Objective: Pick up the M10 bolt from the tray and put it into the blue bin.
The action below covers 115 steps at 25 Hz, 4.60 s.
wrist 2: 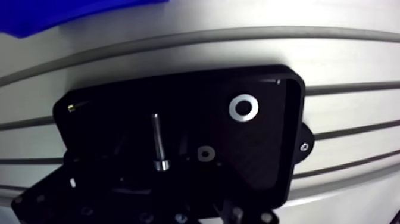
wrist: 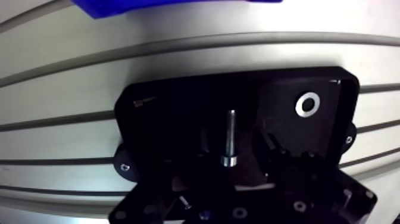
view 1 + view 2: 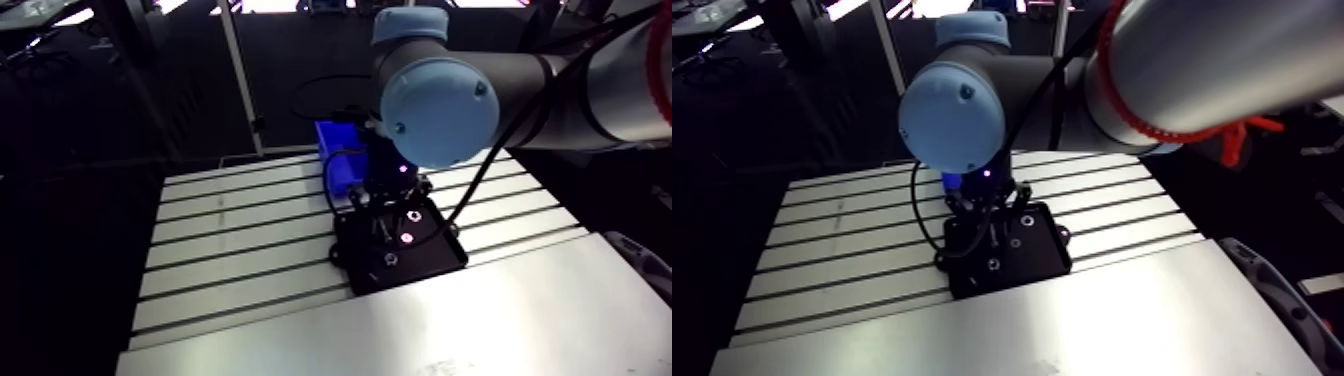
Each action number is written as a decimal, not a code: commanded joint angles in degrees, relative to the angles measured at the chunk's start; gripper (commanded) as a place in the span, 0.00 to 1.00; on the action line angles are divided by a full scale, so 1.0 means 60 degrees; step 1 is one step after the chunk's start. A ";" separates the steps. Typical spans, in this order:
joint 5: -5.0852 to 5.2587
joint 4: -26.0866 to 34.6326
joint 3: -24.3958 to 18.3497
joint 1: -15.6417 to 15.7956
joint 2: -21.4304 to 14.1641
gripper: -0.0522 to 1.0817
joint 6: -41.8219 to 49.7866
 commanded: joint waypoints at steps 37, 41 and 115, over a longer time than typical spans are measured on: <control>0.0007 -0.0060 0.0120 0.0000 0.0090 0.79 -0.0029; 0.0007 -0.0060 -0.0012 -0.0030 0.0017 0.86 -0.0073; 0.0491 0.3852 -0.5199 0.0322 0.0193 0.99 -1.5839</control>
